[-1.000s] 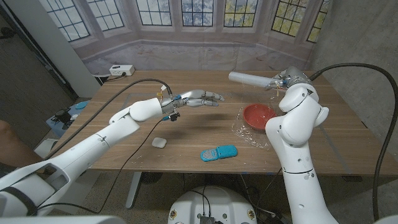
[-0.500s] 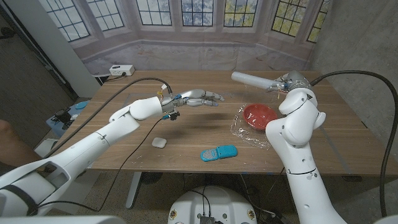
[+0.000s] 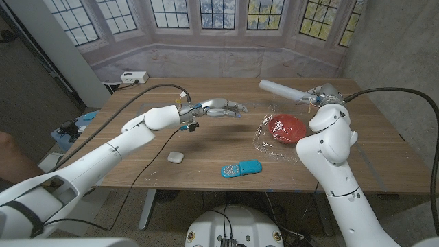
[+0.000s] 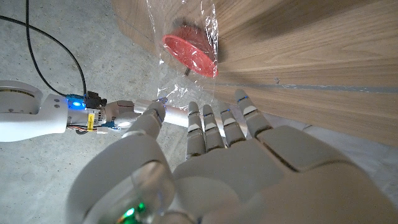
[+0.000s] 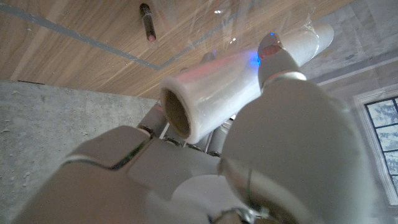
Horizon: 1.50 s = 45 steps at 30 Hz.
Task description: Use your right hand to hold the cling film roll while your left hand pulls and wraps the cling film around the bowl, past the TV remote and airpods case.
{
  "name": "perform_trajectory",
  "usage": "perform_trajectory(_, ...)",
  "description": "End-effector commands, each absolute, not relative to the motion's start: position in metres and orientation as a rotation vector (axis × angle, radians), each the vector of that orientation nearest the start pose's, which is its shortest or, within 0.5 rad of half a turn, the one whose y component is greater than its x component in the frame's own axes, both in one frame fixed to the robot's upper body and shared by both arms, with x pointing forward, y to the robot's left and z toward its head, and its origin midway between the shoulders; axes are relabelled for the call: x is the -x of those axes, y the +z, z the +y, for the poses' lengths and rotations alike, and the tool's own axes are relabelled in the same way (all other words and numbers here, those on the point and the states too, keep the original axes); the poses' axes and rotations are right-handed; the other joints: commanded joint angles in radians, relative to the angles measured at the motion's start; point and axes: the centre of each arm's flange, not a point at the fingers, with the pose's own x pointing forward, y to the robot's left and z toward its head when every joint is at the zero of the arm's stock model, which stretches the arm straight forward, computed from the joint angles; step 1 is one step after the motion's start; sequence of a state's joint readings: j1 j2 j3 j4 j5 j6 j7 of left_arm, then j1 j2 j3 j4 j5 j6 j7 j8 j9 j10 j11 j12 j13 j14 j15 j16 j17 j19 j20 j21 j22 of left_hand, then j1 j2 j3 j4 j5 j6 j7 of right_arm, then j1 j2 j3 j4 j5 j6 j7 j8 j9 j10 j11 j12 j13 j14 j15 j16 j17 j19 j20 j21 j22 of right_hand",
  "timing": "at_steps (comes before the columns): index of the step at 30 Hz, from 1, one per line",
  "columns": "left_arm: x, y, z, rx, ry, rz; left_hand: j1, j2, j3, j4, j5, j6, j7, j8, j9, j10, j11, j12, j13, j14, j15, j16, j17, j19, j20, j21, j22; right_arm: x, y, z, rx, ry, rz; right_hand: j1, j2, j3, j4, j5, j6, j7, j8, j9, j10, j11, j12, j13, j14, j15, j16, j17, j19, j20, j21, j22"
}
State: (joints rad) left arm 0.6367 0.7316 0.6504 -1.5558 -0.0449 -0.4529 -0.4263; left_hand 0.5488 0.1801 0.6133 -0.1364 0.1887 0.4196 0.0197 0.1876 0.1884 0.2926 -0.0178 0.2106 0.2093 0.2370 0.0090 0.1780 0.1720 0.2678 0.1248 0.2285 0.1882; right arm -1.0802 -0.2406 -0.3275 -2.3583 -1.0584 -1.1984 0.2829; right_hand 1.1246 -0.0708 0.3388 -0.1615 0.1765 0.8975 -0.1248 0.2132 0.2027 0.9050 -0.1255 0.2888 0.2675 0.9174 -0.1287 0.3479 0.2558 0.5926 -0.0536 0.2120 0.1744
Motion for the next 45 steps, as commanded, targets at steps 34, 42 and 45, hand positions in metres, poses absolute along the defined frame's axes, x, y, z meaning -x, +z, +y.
perform_trajectory(34,-0.573,0.021,0.131,-1.302,-0.914,-0.792,-0.135,0.007,-0.043,0.166,-0.017,0.039,-0.021,0.003,0.003,0.034,-0.024,0.006,-0.006,0.012,-0.038,0.013,0.018,-0.006,-0.039,-0.008,0.001,-0.497,0.022,-0.269,0.649,-0.523,-0.158,0.033,0.097,-0.007,-0.001,0.007,0.063,0.0,0.006,0.007,0.023,-0.009,0.009,0.001,0.018,-0.093,0.008,-0.002,0.014,-0.016,0.002,0.003)
perform_trajectory(42,-0.578,0.018,0.129,-1.362,-0.939,-0.746,-0.223,0.012,-0.064,0.263,-0.013,0.039,-0.019,0.001,0.001,0.03,-0.022,0.001,-0.009,0.002,-0.036,0.012,0.019,-0.018,-0.054,-0.011,0.004,-0.501,0.016,-0.274,0.633,-0.528,-0.159,0.034,0.098,-0.009,-0.001,0.007,0.063,-0.002,0.005,0.007,0.023,-0.01,0.009,0.002,0.018,-0.093,0.008,-0.002,0.014,-0.016,0.002,0.003)
perform_trajectory(45,-0.578,0.017,0.129,-1.372,-0.94,-0.74,-0.239,0.012,-0.066,0.28,-0.012,0.033,-0.019,-0.002,0.001,0.03,-0.019,0.001,-0.009,0.0,-0.034,0.011,0.019,-0.023,-0.059,-0.013,0.004,-0.502,0.015,-0.275,0.629,-0.529,-0.161,0.035,0.098,-0.009,-0.001,0.007,0.064,-0.003,0.006,0.007,0.023,-0.01,0.009,0.002,0.017,-0.094,0.008,-0.002,0.014,-0.017,0.002,0.003)
